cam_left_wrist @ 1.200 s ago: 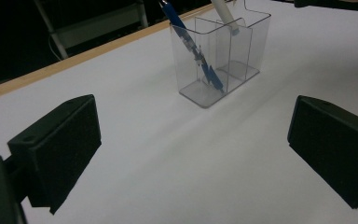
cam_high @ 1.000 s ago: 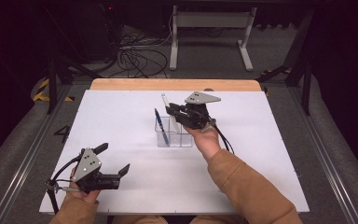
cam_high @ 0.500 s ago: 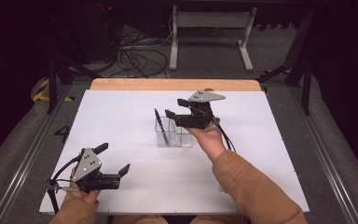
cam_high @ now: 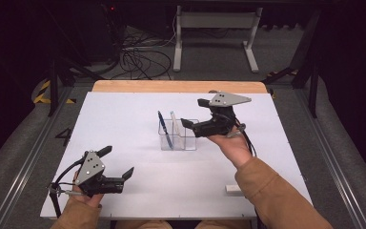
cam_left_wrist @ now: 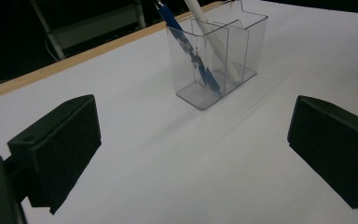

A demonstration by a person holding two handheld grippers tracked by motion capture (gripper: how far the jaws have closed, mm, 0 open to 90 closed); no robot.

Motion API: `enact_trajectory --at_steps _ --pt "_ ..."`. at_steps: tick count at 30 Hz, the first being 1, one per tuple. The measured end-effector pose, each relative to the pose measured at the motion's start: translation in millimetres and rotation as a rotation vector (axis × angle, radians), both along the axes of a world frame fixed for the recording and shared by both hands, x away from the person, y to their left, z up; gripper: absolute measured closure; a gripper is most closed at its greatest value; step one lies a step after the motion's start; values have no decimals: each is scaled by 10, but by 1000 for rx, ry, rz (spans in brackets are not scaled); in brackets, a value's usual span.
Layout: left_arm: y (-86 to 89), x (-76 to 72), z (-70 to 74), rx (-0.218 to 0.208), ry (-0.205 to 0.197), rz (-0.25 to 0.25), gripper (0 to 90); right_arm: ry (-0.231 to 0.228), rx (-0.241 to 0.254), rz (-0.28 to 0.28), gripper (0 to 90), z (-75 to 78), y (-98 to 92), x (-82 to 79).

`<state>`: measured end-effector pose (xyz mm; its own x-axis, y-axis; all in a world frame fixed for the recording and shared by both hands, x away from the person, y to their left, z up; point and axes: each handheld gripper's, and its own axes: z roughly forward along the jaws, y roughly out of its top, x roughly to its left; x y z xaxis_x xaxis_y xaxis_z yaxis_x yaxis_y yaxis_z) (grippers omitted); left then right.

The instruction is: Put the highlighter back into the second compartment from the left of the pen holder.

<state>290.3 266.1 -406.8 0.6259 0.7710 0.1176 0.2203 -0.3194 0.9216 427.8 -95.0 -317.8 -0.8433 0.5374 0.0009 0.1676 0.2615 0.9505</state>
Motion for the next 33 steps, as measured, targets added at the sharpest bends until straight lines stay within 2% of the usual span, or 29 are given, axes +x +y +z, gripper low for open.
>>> enact_trajectory --at_steps 6,12,14,20,22,25,27,30,33 --pt "-17 10 7 -3 2 -10 34 -7 -33 12 88 84 -208 -167" --pt "-49 28 11 -13 11 -24 34 -11 -10 -3 89 101 -377 -262" --pt "-48 33 19 -12 1 -23 33 -13 -2 -1 88 102 -415 -281" --pt "-65 39 29 -25 4 -35 32 -20 -18 9 79 61 -524 -349" --pt "-92 45 40 -18 5 -38 32 -26 -20 -4 80 33 -583 -373" --pt "-152 56 68 -5 19 -71 32 -22 -17 -24 81 -14 -679 -396" --pt "-196 71 81 11 25 -82 32 -34 -39 -34 95 -52 -740 -410" --pt "-253 105 80 4 49 -95 43 -56 -84 -64 102 -115 -842 -435" --pt "-318 130 80 8 64 -118 51 -51 -100 -109 146 -195 -960 -456"
